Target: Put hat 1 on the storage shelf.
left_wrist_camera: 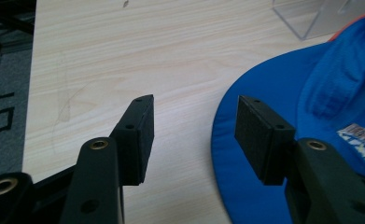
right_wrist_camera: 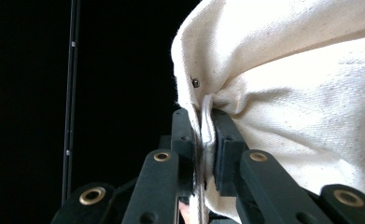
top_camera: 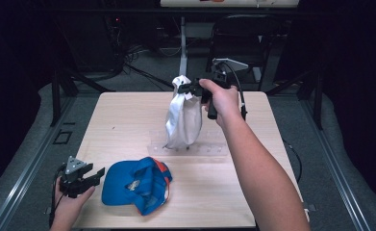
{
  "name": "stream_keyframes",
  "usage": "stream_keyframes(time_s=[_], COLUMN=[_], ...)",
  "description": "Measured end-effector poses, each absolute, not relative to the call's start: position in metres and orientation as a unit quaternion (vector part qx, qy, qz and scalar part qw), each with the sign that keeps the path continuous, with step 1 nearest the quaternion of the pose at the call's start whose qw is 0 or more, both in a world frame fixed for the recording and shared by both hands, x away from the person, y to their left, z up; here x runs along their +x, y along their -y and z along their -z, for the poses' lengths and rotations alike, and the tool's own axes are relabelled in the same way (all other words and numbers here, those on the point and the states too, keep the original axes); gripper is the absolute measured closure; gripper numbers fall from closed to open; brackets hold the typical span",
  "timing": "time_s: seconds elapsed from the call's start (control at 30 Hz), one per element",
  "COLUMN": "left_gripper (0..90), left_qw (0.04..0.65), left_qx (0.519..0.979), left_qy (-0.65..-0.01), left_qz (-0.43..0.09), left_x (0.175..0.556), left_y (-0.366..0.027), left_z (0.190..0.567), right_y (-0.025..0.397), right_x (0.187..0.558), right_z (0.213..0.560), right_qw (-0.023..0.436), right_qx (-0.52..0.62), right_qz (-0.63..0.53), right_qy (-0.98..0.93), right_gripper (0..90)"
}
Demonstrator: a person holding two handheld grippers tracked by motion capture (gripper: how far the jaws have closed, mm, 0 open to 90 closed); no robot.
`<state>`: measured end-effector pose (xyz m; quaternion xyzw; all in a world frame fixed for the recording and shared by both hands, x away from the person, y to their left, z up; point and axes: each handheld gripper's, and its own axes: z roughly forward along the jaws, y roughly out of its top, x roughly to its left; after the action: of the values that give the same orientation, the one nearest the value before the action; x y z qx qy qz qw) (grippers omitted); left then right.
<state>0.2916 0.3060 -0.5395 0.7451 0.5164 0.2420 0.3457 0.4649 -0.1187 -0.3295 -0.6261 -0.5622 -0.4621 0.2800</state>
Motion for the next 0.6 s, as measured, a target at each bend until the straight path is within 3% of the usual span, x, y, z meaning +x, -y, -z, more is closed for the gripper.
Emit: stream_keyframes(time_s=[0.23, 0.6], left_gripper=[47.4, 48.2], left_qw=[0.377, 0.402], left_qx=[0.758, 0.795], left_qy=[-0.481, -0.401], left_qz=[-0.229, -0.215], left_x=[0.294, 0.321], left_y=[-0.278, -0.202], left_z=[0.524, 0.496], right_y=[0.109, 0.101], right_x=[0.468, 0.468], right_z=[0.331, 0.331], right_qw=[0.281, 0.277], right_qx=[-0.627, -0.622], right_qz=[0.468, 0.467], right_qy=[0.555, 0.564], right_gripper=[81.3, 81.1])
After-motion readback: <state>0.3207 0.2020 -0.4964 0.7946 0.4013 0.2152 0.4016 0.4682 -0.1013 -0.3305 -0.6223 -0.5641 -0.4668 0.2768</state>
